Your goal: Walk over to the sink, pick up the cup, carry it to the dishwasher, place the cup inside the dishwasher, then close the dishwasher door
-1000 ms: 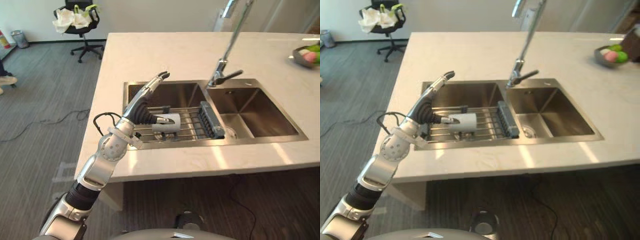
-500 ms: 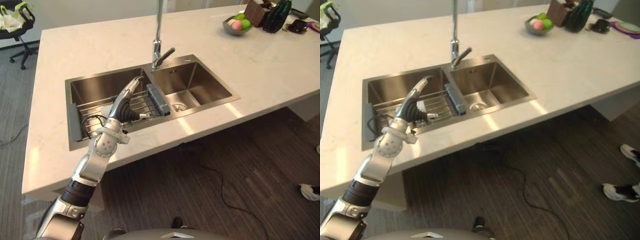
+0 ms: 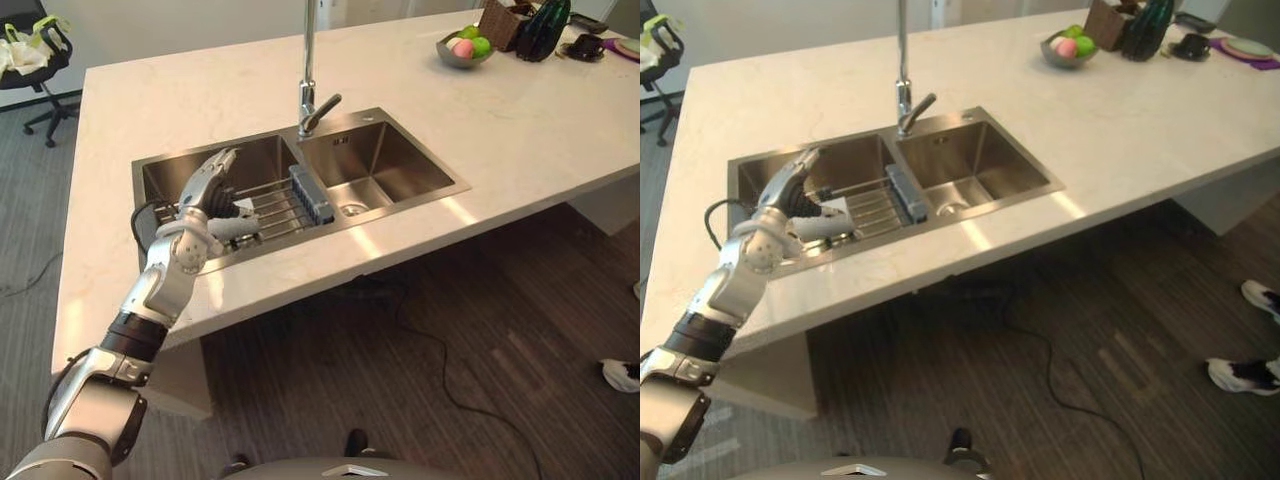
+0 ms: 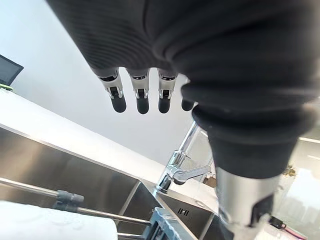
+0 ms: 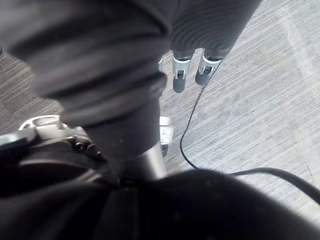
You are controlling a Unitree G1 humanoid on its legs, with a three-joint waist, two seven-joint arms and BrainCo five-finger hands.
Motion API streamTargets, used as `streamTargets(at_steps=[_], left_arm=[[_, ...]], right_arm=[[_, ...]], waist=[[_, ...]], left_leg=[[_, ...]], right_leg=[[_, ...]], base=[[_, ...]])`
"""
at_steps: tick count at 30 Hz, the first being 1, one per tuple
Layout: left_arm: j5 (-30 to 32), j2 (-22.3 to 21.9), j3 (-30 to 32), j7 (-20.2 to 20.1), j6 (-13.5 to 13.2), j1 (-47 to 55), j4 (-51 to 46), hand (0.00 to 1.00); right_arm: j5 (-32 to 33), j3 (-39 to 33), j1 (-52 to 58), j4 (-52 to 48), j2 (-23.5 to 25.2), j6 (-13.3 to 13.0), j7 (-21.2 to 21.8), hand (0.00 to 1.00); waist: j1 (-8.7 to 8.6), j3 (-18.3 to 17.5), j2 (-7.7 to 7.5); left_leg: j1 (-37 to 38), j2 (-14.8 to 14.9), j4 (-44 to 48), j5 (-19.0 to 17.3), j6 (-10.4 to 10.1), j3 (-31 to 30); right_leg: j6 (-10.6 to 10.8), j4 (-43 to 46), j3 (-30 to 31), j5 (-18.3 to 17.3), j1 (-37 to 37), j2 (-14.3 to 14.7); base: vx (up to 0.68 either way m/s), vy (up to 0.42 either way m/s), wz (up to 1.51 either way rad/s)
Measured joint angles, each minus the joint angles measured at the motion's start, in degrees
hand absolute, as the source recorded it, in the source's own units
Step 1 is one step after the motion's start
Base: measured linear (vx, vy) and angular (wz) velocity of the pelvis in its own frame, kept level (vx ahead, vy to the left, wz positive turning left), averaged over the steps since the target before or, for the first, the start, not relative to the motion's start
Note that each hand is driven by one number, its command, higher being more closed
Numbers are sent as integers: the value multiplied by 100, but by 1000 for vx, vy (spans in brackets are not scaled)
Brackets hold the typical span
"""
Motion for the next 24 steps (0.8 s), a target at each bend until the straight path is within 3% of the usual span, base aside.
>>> streamTargets(at_steps=[3, 7, 15, 20, 24], left_arm=[[0, 107, 12, -144, 90, -242, 321, 0], [1, 163, 48, -350, 107, -408, 510, 0], [287, 231, -25, -899, 305, -409, 828, 0], [595, 177, -241, -1261, 430, -408, 867, 0], [782, 34, -408, -1331, 520, -408, 1099, 0]], right_arm=[[1, -3, -18, 1, -52, -4, 79, 0], [1, -6, -36, 5, -60, 0, 137, 0], [7, -12, -40, 19, -55, -2, 138, 0], [10, -59, -105, 183, -38, -17, 133, 0], [13, -102, -110, 185, -26, -27, 130, 0]], waist=[[-38, 0, 92], [-92, 0, 98], [-160, 2, 94], [-174, -5, 107], [-219, -23, 143]], left_leg=[[33, -80, -48, -15, 25, -6], [49, -196, -48, -47, 78, -6], [111, -395, -62, -85, 182, 112], [119, -385, -158, -37, 154, 149], [137, -377, -196, -15, 161, 158]], right_leg=[[127, -1, 19, 93, 2, -49], [184, -3, 25, 167, 0, -140], [224, -4, 137, 147, -45, -359], [174, -3, 231, 114, -108, -340], [162, -1, 242, 192, -118, -288]], base=[[52, 45, -7], [-6, 44, -2], [-70, 42, -6], [-26, -7, -8], [29, -10, -3]])
